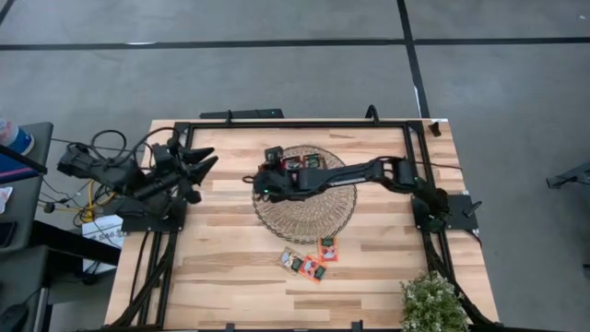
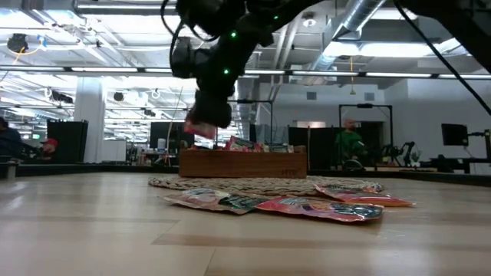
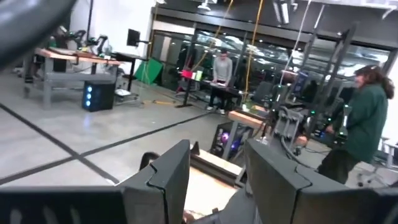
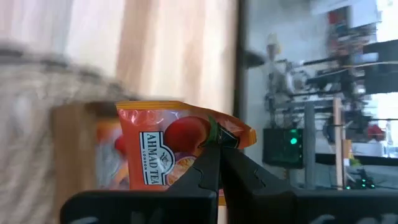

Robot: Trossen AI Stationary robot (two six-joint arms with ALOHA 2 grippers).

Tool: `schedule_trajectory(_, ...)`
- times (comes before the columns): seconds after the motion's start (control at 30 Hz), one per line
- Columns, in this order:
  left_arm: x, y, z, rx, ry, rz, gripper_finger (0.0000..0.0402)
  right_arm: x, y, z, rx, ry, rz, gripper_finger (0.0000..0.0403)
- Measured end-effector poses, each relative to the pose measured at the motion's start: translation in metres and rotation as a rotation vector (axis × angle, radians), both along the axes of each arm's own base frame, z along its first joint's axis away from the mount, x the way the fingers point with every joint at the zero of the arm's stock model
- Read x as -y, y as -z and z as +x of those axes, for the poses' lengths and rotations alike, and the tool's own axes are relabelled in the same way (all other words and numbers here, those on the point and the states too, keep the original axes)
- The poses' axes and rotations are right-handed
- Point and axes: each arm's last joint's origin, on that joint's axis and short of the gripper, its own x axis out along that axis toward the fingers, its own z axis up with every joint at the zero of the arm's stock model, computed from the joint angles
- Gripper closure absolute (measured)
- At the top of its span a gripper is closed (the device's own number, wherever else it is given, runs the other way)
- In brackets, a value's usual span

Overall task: Pick & Place Tea
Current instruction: Put the right orange tea bag into the left side of the wooden organizer

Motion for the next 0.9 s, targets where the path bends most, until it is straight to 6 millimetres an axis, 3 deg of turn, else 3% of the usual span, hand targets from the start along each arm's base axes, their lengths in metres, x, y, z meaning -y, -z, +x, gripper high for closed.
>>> schedule_trajectory(0.33,0.002,0.008,0.006,-0.07,-0.015,0.004,0.0257,0.016,0.034,0.008,-0.147,0.046,0.034,0.0403)
schedule_trajectory(0.7,0.005,0.012,0.014,-0.102,-0.016,0.017,0.0257,0.023,0.034,0.006,-0.139,0.075,0.052,0.0399)
schedule_trajectory(0.9,0.005,0.014,0.014,-0.108,-0.014,0.007,0.0257,0.009,0.034,0.007,-0.172,0.02,0.025,0.035)
